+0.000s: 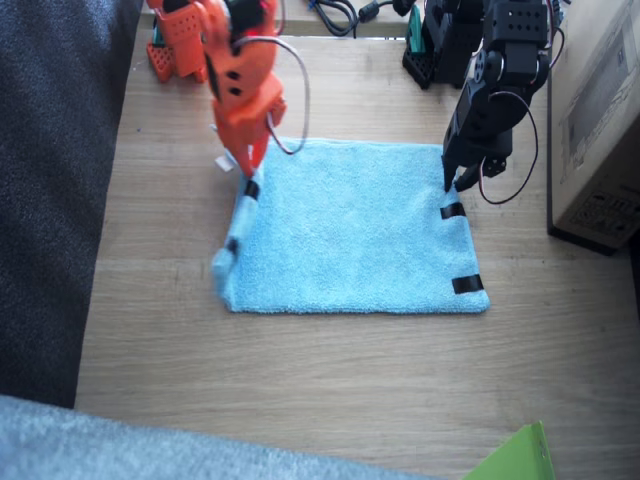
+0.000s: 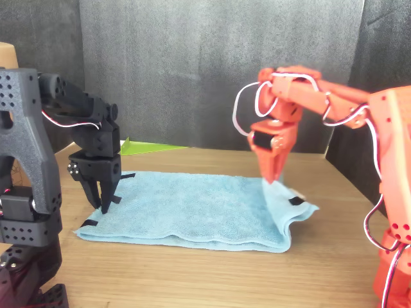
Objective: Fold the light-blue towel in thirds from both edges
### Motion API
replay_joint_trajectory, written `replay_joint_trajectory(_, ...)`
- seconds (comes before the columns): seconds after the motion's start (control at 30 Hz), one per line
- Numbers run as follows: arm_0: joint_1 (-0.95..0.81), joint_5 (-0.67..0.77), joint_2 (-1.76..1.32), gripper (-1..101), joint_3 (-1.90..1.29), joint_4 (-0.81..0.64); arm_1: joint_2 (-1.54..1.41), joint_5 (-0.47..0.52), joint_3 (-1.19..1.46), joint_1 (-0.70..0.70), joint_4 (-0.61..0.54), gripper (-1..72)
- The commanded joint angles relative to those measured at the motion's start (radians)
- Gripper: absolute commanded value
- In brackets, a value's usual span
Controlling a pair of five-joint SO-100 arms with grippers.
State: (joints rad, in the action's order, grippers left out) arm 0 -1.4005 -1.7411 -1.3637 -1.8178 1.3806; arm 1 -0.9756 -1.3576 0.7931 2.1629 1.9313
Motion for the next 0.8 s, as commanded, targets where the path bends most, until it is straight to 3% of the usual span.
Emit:
replay_joint_trajectory(0.0,-0.005,-0.018,-0.017,0,0.006,0.006,-0.005,-0.005,-0.066,0.038,0.014,0.0)
replay_joint_trajectory(0.77,-0.002,-0.006,-0.040,0,-0.020,-0.005,0.176,0.026,-0.333,0.158,0.014,2.5)
